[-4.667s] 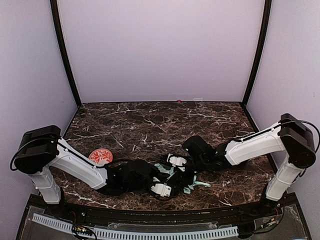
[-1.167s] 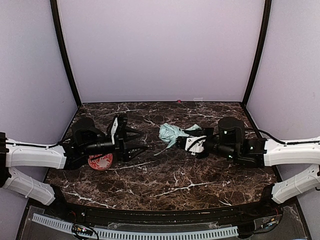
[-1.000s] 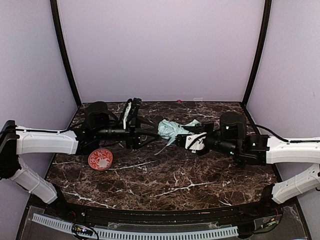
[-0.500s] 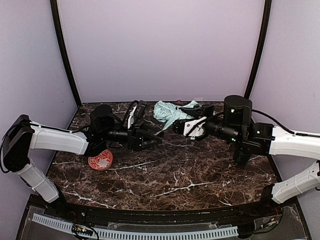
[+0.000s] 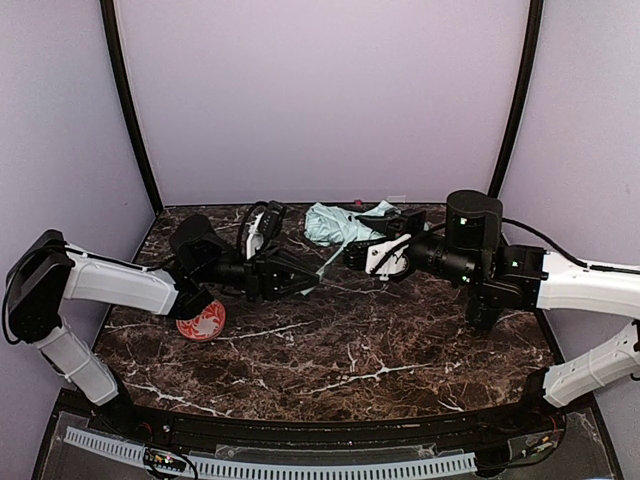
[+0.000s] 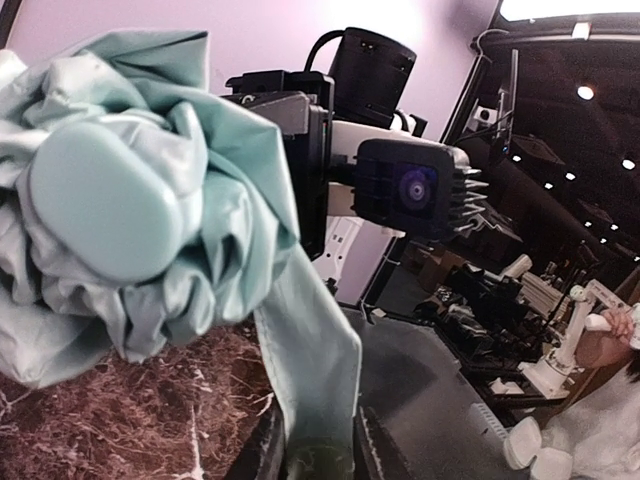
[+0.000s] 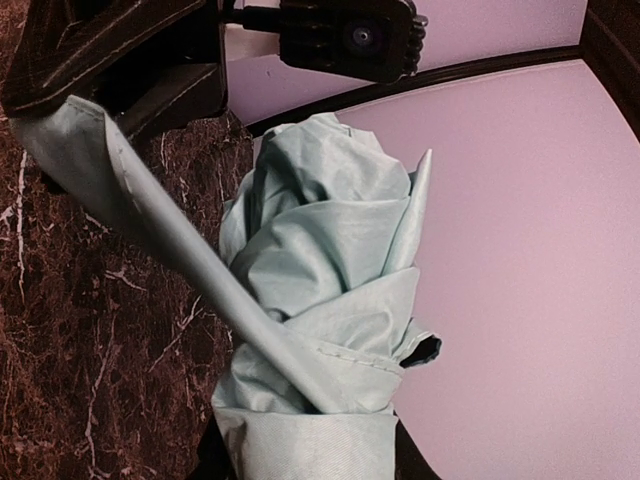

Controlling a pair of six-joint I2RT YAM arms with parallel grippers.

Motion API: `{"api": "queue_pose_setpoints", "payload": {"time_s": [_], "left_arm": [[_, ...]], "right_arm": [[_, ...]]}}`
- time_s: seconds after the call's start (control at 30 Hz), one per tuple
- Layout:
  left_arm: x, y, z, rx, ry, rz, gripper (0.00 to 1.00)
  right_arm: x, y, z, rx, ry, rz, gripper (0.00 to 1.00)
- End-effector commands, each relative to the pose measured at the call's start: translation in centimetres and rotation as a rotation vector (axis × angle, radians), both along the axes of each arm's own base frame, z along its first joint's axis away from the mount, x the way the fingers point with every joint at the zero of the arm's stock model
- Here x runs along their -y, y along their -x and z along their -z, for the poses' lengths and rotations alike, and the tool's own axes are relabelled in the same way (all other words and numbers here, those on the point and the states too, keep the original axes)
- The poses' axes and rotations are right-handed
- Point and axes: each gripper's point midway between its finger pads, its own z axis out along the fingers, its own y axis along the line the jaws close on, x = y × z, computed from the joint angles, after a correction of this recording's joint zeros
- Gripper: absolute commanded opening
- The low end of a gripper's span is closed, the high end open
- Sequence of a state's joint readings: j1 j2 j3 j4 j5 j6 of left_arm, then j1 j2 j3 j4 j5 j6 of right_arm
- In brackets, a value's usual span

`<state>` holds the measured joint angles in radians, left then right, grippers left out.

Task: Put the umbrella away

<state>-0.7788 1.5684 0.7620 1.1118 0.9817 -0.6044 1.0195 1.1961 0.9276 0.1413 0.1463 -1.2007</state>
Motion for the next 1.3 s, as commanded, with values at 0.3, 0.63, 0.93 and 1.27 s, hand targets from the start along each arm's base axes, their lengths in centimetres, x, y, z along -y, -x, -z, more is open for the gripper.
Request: {"api": "queue_pose_setpoints", "payload": {"time_s": [0.3,0.63,0.93,1.27], "left_arm": [[-1.2,-0.1,-0.2,0.251,-0.161,-0.238,0.0],[-4.3,-2.7,-6.3,1.059,-0.402,-0.882,0.0],[1.4,3.2,0.4,1.78,-0.51,-0.572,0.0],[1.9,4.1,6.1,1.713,-0.656,-0.361,0.3]], "right_arm": [[0.7,-2.2,-3.6,-0.015,-0.169,0.069,0.0],[0.6,-4.7,2.8,-0.369,-0.203,0.135,0.0],[2.0,-9.1,3.5,-0.489,-0.331,0.294,0.0],[2.0,-8.9,-0.3,-0.282,-0.362,0.214,0.0]]}}
